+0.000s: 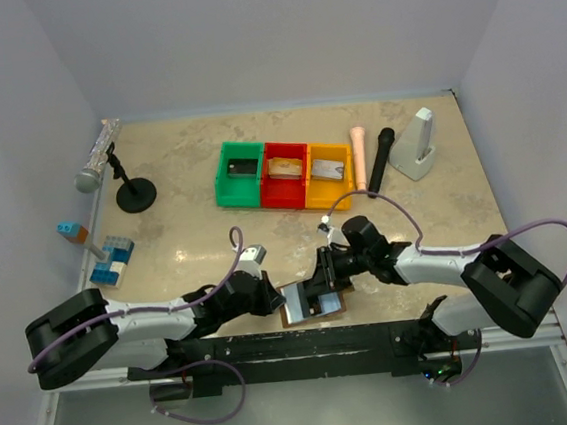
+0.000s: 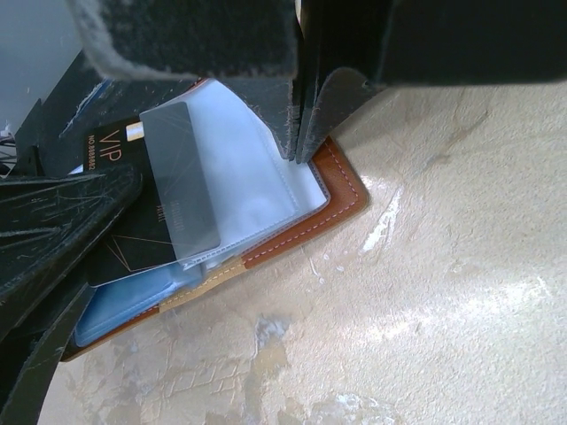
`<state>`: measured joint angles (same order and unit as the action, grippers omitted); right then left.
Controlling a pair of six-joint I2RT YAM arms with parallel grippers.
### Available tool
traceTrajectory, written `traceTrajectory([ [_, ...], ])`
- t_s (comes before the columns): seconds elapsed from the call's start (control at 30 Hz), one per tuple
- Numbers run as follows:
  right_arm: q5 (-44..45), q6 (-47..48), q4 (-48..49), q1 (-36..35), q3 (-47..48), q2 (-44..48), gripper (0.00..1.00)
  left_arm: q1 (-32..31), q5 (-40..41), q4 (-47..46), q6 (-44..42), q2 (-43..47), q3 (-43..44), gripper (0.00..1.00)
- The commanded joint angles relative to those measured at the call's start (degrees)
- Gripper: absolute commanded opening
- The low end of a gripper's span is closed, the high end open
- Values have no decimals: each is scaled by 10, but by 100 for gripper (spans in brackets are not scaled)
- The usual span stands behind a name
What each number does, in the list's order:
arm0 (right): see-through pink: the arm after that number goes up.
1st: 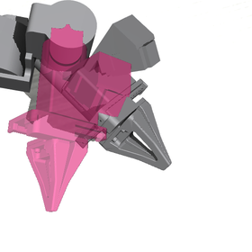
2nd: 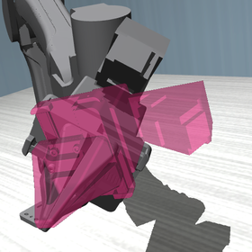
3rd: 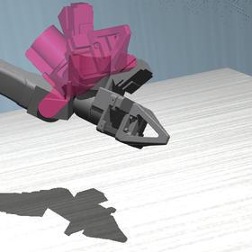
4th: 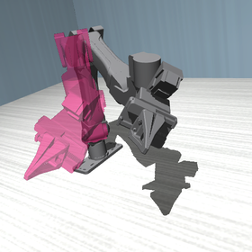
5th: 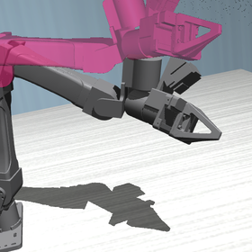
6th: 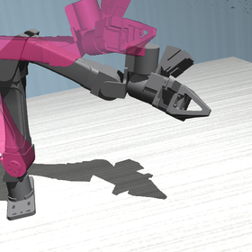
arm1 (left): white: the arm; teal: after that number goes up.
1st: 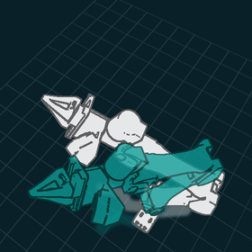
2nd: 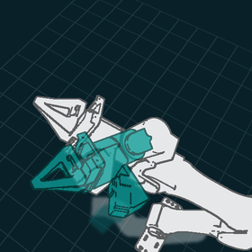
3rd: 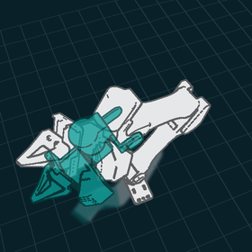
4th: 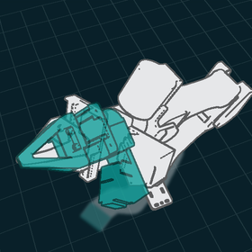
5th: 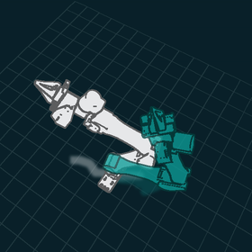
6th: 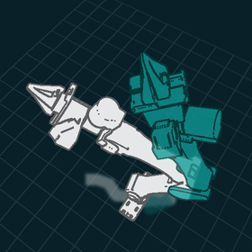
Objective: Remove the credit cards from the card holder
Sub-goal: Remove the credit card from the card holder.
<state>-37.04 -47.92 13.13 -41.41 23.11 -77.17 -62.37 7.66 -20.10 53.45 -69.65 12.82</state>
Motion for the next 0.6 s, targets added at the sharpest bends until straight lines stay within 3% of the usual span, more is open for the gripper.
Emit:
traceTrajectory([
  [0.0, -10, 11, -4, 6, -2, 18, 15, 1, 29, 76, -10, -2, -24, 0],
  [0.2, -5, 27, -35, 12, 4, 32, 0, 1, 31, 81, -12, 8, -24, 0],
  [0.57, 31, 85, -174, 54, 29, 107, 0, 0, 38, 102, -27, 83, -17, 0],
])
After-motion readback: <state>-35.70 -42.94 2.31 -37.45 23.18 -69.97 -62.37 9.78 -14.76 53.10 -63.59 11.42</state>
